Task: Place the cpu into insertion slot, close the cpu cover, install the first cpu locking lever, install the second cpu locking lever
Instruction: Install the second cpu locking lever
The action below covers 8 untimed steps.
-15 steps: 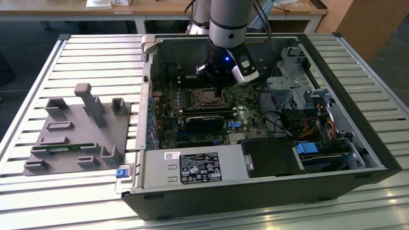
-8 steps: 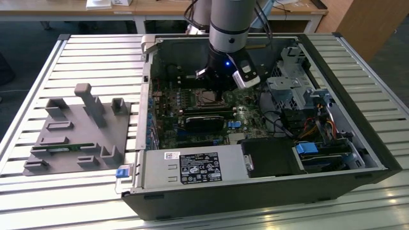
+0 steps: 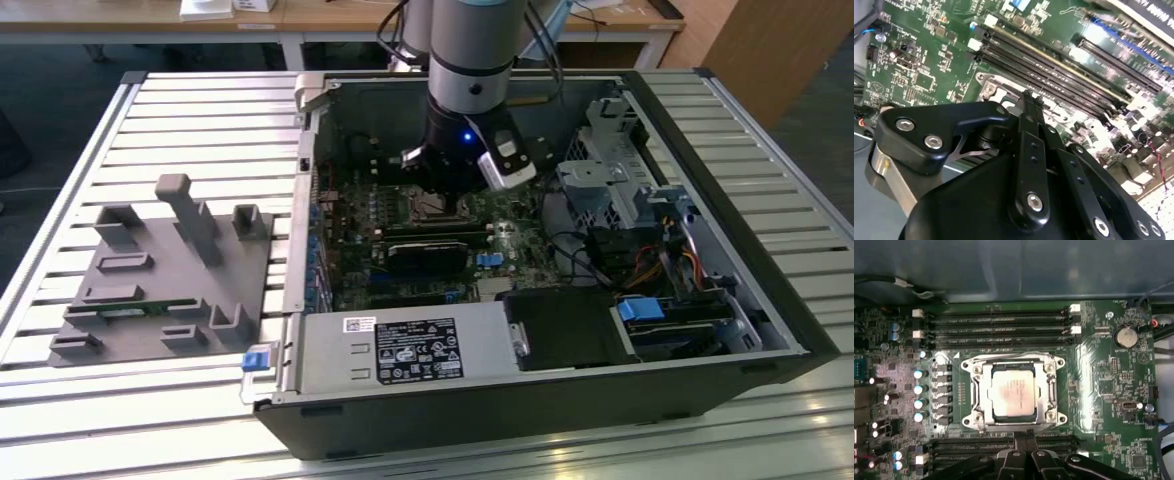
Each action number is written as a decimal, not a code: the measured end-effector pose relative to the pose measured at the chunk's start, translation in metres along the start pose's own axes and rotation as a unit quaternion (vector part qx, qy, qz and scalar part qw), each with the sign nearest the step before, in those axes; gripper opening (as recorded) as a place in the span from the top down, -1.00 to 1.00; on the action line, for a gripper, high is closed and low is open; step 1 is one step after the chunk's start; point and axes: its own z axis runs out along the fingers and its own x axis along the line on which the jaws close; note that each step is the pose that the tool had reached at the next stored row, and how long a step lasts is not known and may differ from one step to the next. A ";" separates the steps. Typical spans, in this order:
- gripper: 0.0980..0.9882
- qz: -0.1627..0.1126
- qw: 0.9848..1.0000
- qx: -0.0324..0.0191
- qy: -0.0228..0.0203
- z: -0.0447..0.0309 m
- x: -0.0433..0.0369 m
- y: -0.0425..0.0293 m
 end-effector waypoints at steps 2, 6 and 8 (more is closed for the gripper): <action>0.98 0.000 1.000 0.000 0.000 -0.0001 0.0027 -0.0012; 0.98 0.000 1.000 0.000 0.000 -0.0002 0.0139 -0.0025; 0.98 0.000 1.000 0.000 0.000 -0.0002 0.0172 -0.0032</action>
